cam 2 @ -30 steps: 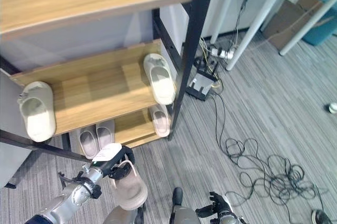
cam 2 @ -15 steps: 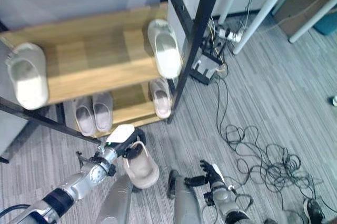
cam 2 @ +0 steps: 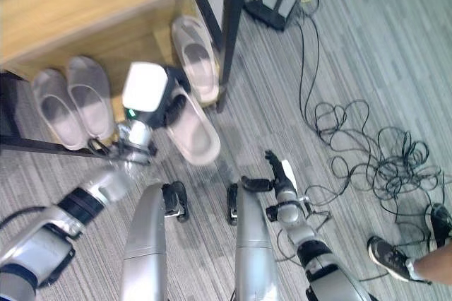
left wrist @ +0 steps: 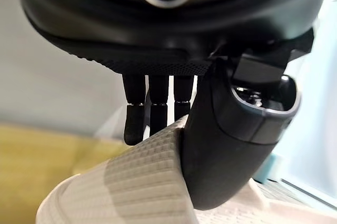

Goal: Arrange the slippers neatly on the shoe rack.

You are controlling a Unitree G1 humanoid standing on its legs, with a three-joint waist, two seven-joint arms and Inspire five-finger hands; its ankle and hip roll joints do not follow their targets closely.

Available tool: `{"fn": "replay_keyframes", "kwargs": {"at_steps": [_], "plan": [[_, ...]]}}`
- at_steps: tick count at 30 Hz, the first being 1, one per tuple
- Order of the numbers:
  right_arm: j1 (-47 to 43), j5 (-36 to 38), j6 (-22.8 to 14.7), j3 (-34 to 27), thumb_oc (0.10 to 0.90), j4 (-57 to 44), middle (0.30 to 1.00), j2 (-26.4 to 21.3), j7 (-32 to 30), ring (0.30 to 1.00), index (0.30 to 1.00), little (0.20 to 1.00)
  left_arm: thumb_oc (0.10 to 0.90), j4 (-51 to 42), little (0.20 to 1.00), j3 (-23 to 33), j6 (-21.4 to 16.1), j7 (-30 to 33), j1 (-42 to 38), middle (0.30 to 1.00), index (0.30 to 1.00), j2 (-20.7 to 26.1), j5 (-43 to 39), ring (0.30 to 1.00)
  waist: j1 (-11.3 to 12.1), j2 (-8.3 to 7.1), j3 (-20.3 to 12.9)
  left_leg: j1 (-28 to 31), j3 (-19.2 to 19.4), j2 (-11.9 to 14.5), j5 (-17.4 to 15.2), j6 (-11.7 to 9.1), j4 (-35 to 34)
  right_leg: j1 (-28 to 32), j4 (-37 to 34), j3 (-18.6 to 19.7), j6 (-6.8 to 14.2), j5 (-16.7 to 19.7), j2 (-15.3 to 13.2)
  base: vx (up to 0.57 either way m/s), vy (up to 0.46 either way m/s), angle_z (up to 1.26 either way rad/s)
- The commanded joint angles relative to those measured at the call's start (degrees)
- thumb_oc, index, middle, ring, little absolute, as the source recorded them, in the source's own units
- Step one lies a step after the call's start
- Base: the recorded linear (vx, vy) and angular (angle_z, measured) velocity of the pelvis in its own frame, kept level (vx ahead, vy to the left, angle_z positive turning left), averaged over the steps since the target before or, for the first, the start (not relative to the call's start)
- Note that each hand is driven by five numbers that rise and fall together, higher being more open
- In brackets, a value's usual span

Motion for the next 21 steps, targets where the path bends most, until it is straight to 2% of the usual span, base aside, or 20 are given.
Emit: {"fn": "replay_keyframes", "kwargs": {"at_steps": [1,3,4,7,8,9,10,12,13,14,17,21], "plan": [[12.2,-5.3,2.9,3.6,0.8,2.6,0.9,-2.8,-1.9,0.9,0.9,0.9,0.4,-2.9,0.3,-0.8,3.0,10.2,-12.4,0.3,0.3,4.5,6.5,0.3,-1.1,3.32,-3.3,-7.7,-6.9,-0.5,-9.6,3.0,12.6,-9.0,5.2,1.3,0.9,-2.5,0.5,-0.01,0.112,0.04],[13.0,-1.5,1.6,1.1,0.8,1.6,0.9,-2.6,-2.5,0.9,0.9,0.9,0.4,0.7,0.3,-3.1,4.8,10.4,-18.2,0.3,0.3,7.5,5.8,0.3,-1.7,3.48,-3.1,-13.1,-7.5,0.0,-10.9,2.9,17.7,-13.8,10.3,1.2,0.6,-3.3,0.8,0.01,0.095,-0.06],[12.9,-1.4,1.6,1.0,0.8,1.6,0.9,-2.6,-2.5,0.9,0.9,0.9,0.4,0.9,0.3,-3.4,4.8,10.4,-18.6,0.3,0.3,7.5,5.7,0.3,-1.6,3.45,-3.2,-13.5,-7.6,0.0,-10.9,2.9,17.9,-14.2,10.6,1.2,0.6,-3.4,0.8,0.05,0.067,-0.25],[14.5,1.5,-0.9,-0.5,0.8,-0.6,0.9,-3.4,-2.3,0.9,0.9,0.9,0.4,6.4,0.3,-11.0,6.1,8.5,-30.3,0.3,0.3,11.1,7.3,0.3,-2.6,3.26,-2.3,-19.8,-9.4,0.0,-13.1,2.9,24.8,-20.1,18.0,0.8,0.6,-4.9,0.4,0.05,0.042,-0.12],[14.4,1.5,-0.9,-0.7,0.8,-0.6,0.9,-3.3,-2.2,0.9,0.9,0.9,0.4,6.7,0.3,-11.4,6.1,8.6,-30.8,0.3,0.3,11.0,7.2,0.3,-2.4,3.19,-2.4,-20.3,-9.5,-0.1,-13.1,2.9,25.1,-20.5,18.3,0.8,0.5,-4.9,0.4,0.06,0.038,-0.06],[15.6,3.8,-2.5,-1.8,0.8,-1.1,0.9,-2.9,-2.0,0.9,0.9,0.9,0.4,10.2,0.3,-15.7,6.4,7.9,-35.8,0.3,0.3,12.0,7.8,0.3,-2.6,2.44,-0.9,-20.8,-10.0,0.2,-14.4,2.7,27.6,-21.0,20.9,1.3,0.3,-5.6,0.1,0.04,0.029,-0.06],[15.6,3.8,-2.5,-1.9,0.8,-1.1,0.9,-2.9,-2.0,0.9,0.9,0.9,0.4,10.3,0.3,-15.8,6.4,8.0,-35.9,0.3,0.3,11.9,7.7,0.3,-2.5,2.38,-0.8,-20.8,-10.0,0.2,-14.4,2.7,27.6,-21.0,21.0,1.3,0.3,-5.6,0.1,0.05,0.046,-0.04],[16.2,7.0,-3.9,-2.4,0.8,-0.7,0.9,-2.5,-1.4,0.9,0.9,0.9,0.4,14.6,0.3,-21.4,6.2,7.5,-42.5,0.3,0.3,13.4,7.2,0.3,-2.8,1.95,1.1,-20.8,-10.3,0.2,-15.7,2.9,30.0,-21.4,23.6,2.4,0.2,-6.1,0.2,0.02,0.056,-0.06],[16.0,7.0,-3.9,-2.5,0.8,-0.7,0.9,-2.4,-1.4,0.9,0.9,0.9,0.4,14.8,0.3,-21.7,6.2,7.6,-42.9,0.3,0.3,13.3,7.1,0.3,-2.7,1.72,1.4,-20.8,-10.3,0.2,-15.7,2.9,30.1,-21.5,23.7,2.5,0.2,-6.1,0.2,0.03,0.06,-0.05],[16.3,8.1,-4.6,-2.5,0.8,-0.2,0.9,-2.3,-1.0,0.9,0.9,0.9,0.4,18.6,0.3,-24.8,5.9,6.9,-46.6,0.3,0.3,12.5,6.2,0.3,-2.7,1.15,1.7,-20.8,-10.5,0.0,-16.7,3.0,31.7,-21.8,25.6,3.2,0.0,-6.8,0.1,0.04,0.029,-0.01],[16.8,11.1,-5.4,-3.1,0.8,0.4,0.9,-2.1,-0.1,0.9,0.9,0.9,0.4,20.2,0.3,-26.9,5.2,7.4,-49.5,0.3,0.3,14.1,4.5,0.3,-2.5,0.8,1.7,-20.8,-10.3,0.1,-18.5,3.2,33.7,-22.3,28.2,4.3,0.0,-8.1,0.1,0.05,0.014,0.0],[19.0,13.6,-6.0,-3.4,0.8,0.2,0.9,-0.5,0.1,0.9,0.9,0.9,0.4,17.6,0.3,-25.4,5.4,9.0,-48.7,0.3,0.3,17.0,2.2,0.3,-2.2,0.3,1.7,-20.8,-9.8,-0.5,-21.0,3.4,37.3,-23.2,32.6,6.1,0.1,-9.7,0.0,0.07,0.007,0.05]]}}
